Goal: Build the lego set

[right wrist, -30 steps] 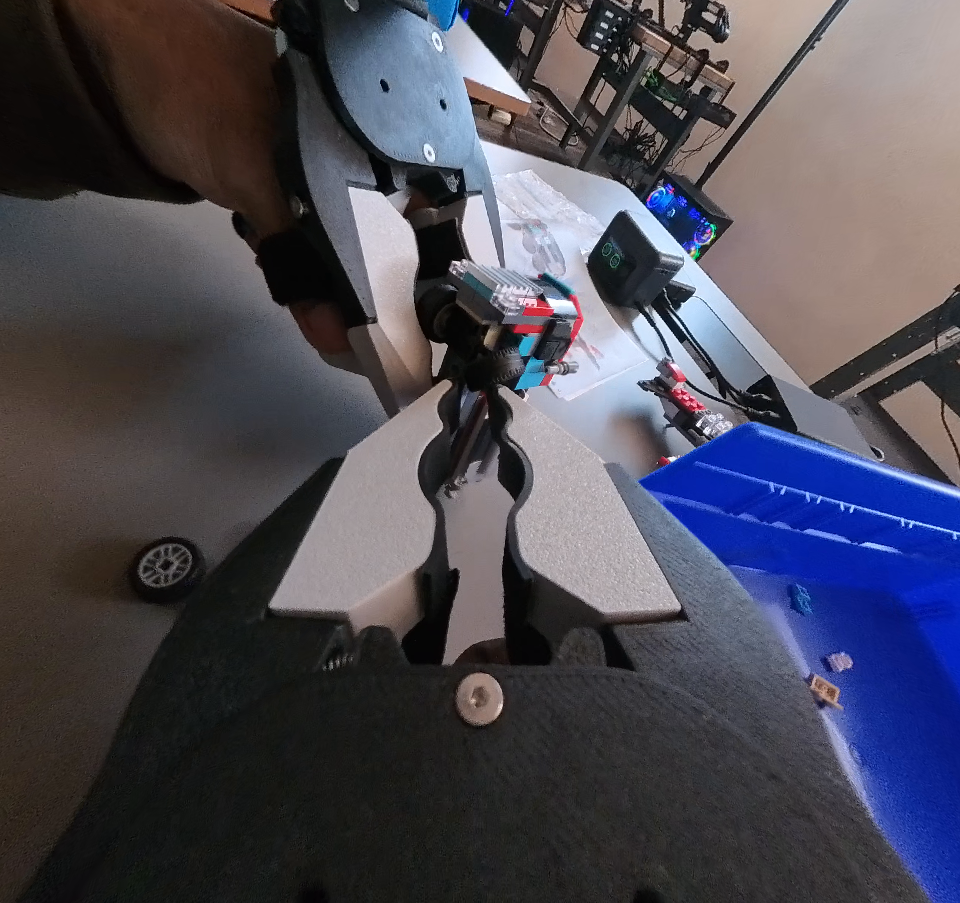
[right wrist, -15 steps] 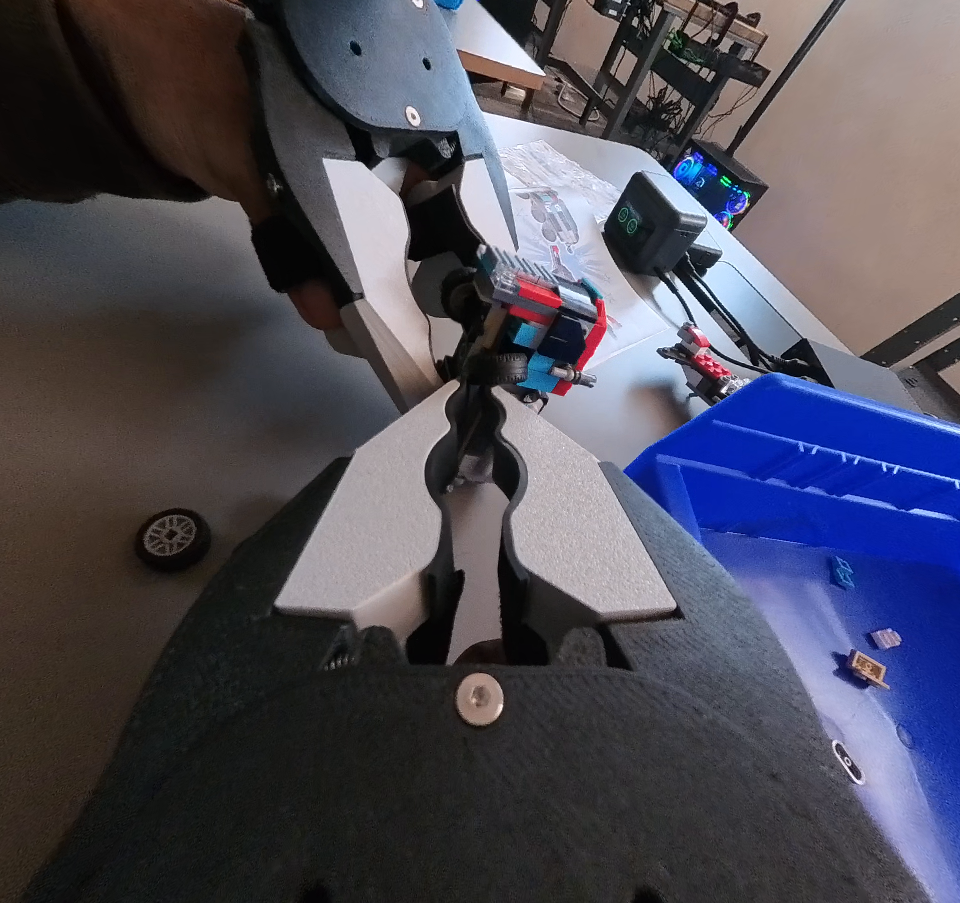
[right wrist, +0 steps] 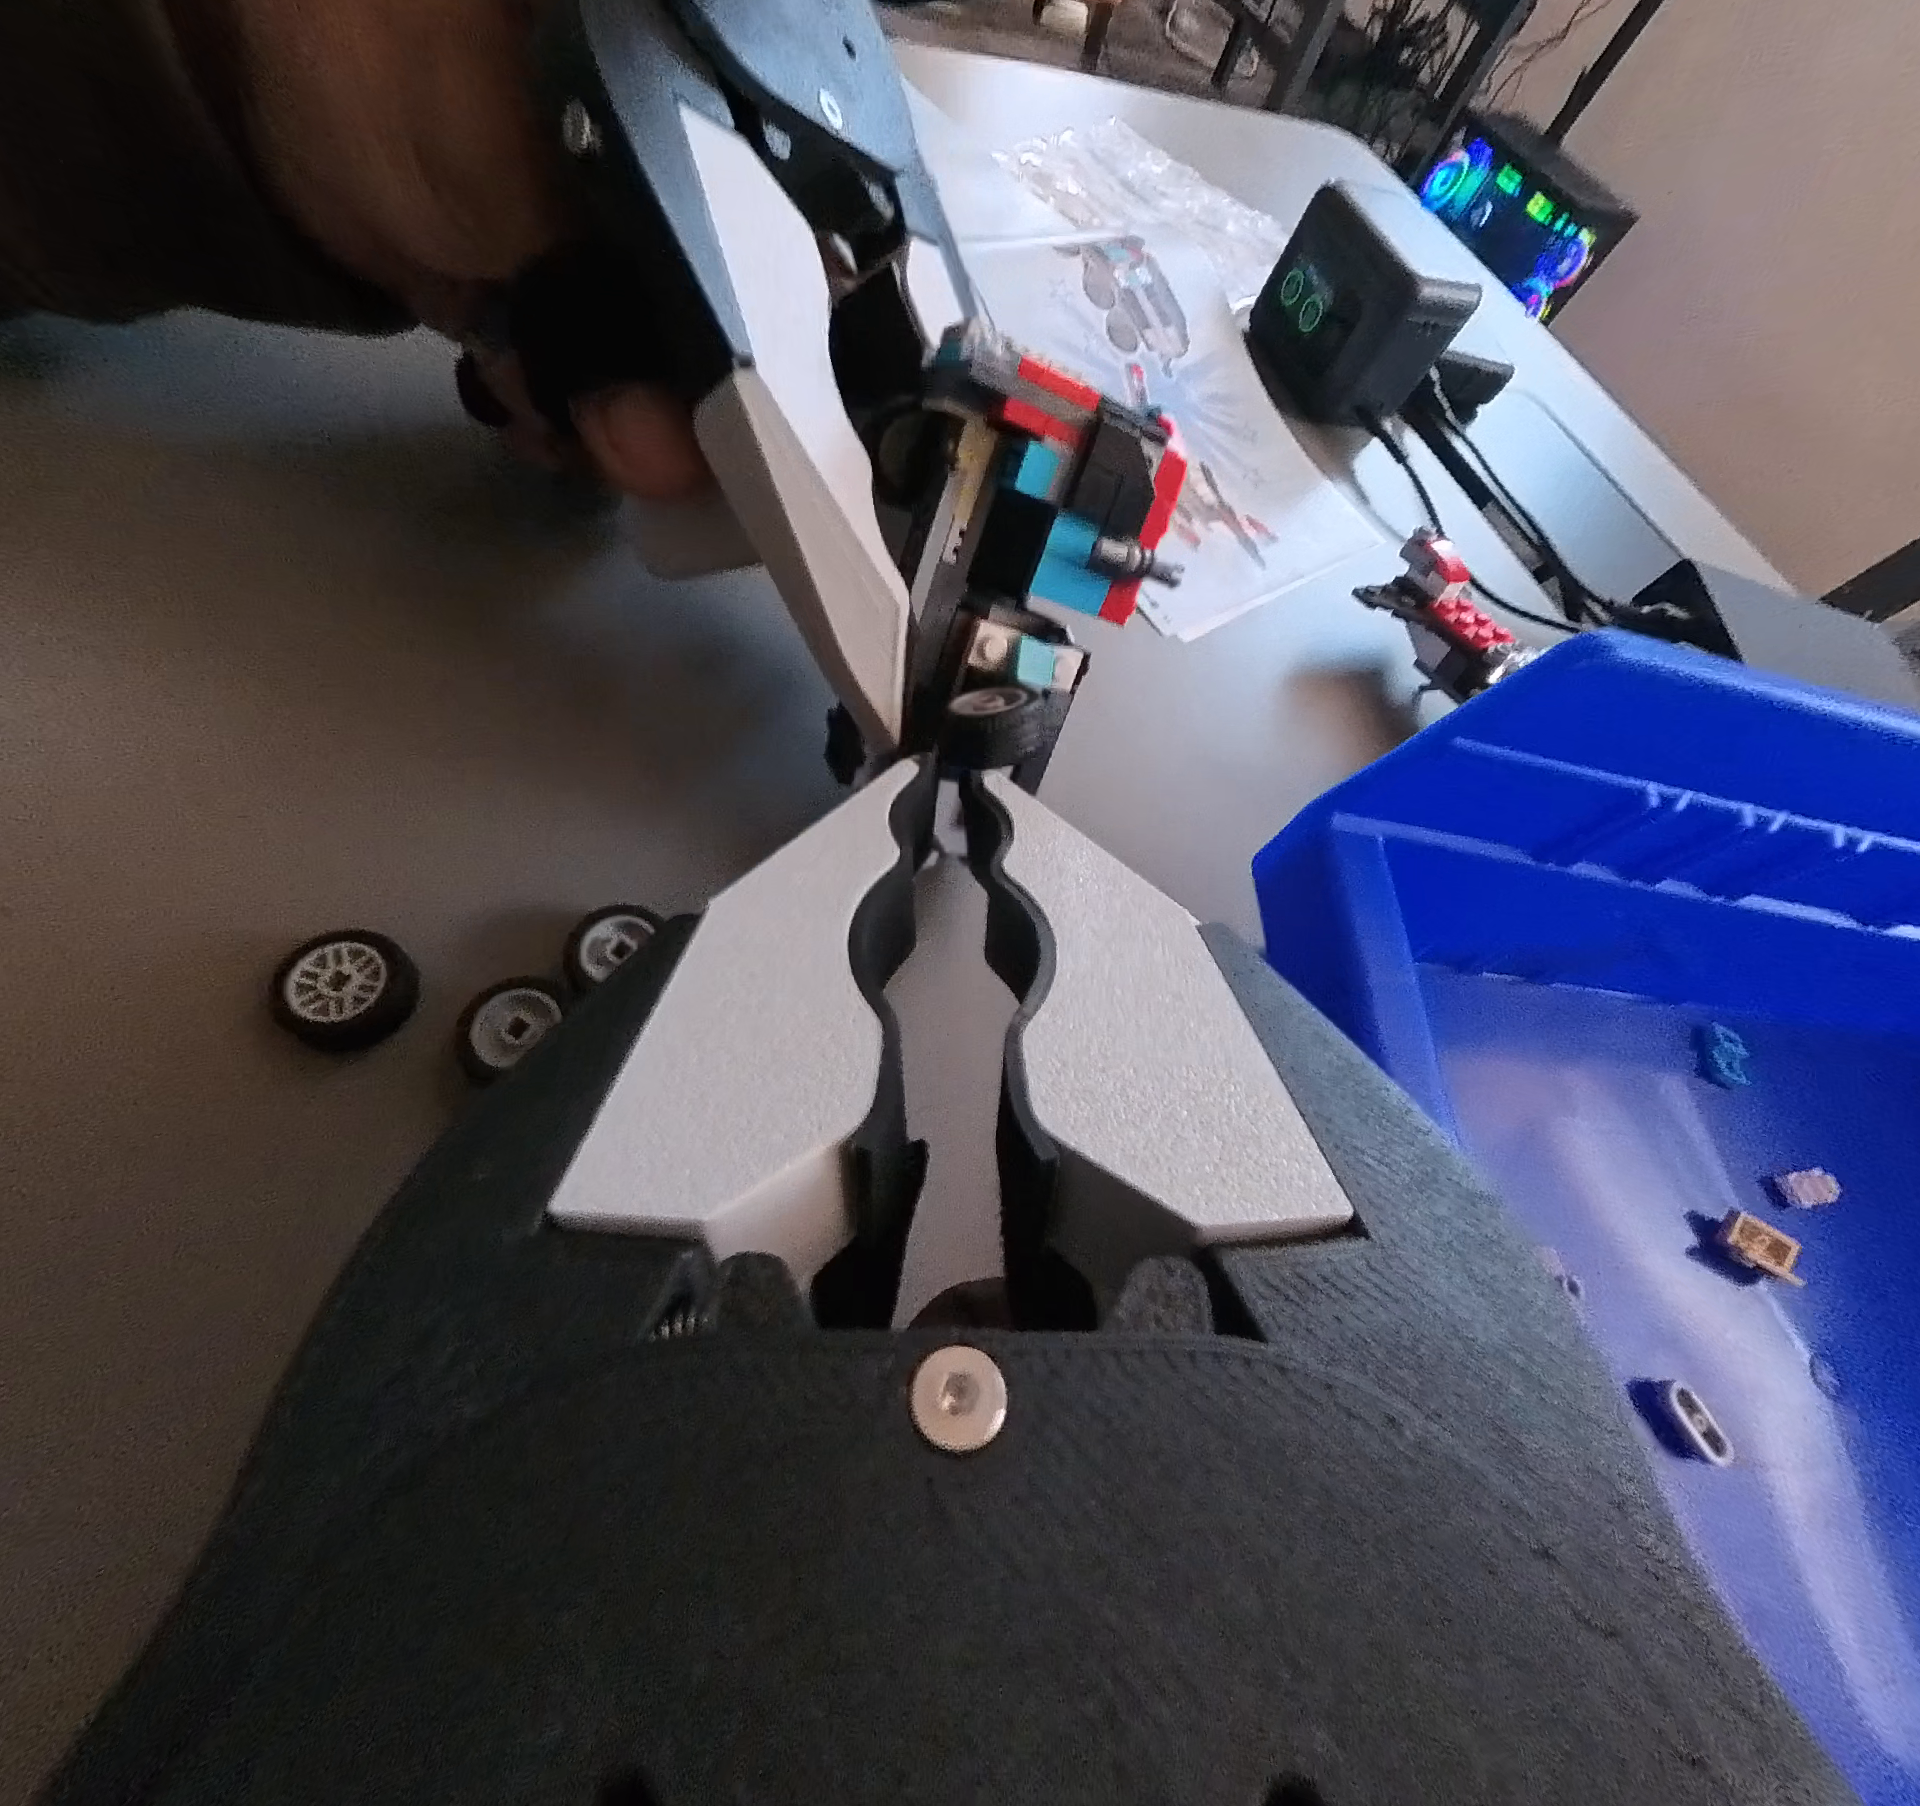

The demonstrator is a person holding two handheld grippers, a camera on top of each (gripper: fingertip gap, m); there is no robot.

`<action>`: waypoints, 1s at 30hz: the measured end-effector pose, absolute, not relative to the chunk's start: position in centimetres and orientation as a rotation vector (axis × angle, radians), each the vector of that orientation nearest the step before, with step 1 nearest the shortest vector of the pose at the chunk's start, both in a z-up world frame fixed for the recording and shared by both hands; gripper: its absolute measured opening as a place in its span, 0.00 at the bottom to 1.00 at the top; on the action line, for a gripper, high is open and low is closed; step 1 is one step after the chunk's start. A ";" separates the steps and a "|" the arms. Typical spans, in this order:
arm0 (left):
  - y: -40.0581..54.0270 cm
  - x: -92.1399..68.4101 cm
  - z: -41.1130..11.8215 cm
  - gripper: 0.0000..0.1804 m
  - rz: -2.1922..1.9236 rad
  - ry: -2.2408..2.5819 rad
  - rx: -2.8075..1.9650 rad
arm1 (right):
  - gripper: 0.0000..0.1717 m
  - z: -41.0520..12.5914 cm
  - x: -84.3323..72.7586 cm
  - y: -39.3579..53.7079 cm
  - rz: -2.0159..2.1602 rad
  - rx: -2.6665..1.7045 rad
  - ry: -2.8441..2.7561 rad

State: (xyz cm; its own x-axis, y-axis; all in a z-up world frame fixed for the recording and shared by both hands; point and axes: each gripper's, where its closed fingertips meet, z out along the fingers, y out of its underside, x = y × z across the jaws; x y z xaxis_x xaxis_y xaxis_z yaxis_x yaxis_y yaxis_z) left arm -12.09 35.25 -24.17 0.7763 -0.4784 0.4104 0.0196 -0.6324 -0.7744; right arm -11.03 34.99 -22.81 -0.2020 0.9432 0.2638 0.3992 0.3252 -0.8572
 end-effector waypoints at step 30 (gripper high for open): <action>35.6 -10.2 -20.5 0.29 -1.141 0.137 -1.916 | 0.44 -21.2 -11.1 34.7 1.040 -1.326 -1.662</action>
State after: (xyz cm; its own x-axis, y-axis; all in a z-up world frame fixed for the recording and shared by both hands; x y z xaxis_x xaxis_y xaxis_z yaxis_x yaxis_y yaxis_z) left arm -10.16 35.58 -20.49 0.5724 -0.4870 0.6597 0.3176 -0.6100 -0.7260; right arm -11.10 34.70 -21.22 -0.1763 0.9819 0.0690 0.3673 0.1306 -0.9209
